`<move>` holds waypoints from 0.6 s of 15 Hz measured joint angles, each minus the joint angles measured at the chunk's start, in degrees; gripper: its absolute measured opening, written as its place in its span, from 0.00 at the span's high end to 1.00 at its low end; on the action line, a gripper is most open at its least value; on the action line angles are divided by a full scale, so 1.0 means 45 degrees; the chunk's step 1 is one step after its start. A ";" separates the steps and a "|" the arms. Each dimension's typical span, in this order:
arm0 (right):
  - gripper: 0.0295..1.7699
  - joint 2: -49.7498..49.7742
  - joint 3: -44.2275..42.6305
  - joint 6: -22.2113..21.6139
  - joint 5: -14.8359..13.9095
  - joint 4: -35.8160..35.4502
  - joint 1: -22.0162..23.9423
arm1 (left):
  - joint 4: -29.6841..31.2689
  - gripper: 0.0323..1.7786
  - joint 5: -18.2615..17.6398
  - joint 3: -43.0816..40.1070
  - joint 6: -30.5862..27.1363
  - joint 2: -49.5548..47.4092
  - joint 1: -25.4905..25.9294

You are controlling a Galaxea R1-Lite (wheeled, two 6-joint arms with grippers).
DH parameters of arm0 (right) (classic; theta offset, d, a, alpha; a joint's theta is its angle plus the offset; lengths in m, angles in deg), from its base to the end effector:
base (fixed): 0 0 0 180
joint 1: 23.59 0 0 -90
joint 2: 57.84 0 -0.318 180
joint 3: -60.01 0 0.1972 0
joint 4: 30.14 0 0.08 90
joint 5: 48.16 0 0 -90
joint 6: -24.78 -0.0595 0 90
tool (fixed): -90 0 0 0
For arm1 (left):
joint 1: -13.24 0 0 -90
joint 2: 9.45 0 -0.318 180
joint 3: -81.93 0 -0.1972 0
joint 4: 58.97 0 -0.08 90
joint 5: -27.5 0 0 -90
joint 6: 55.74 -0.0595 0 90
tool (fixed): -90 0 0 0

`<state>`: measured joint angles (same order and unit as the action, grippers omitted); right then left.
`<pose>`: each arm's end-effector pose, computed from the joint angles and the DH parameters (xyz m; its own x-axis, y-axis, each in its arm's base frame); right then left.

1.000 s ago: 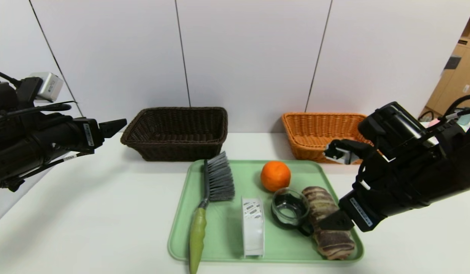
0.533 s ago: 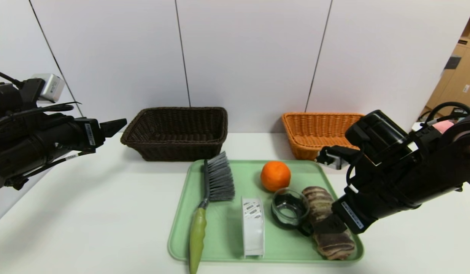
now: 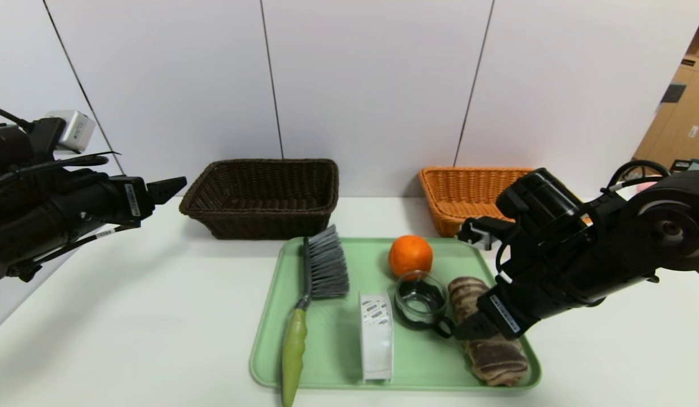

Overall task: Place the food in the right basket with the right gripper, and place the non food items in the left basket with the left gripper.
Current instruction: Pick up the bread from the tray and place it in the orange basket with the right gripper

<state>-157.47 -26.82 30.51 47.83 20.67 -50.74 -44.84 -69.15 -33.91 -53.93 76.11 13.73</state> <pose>0.2707 0.1458 0.1452 0.3457 0.2946 -0.8909 -0.5722 0.8187 0.0486 0.2970 -0.0044 0.2275 0.9862 -0.1074 -0.1257 0.1023 0.9937 -0.0460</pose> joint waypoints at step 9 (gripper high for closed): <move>0.03 -0.0051 0.0019 -0.0043 -0.0209 0.0043 -0.0165 | 0.0000 0.05 0.0003 0.0000 -0.0019 -0.0060 0.0024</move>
<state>-157.71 -26.73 30.31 46.89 20.87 -51.48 -44.84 -69.13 -33.91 -54.01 75.84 13.84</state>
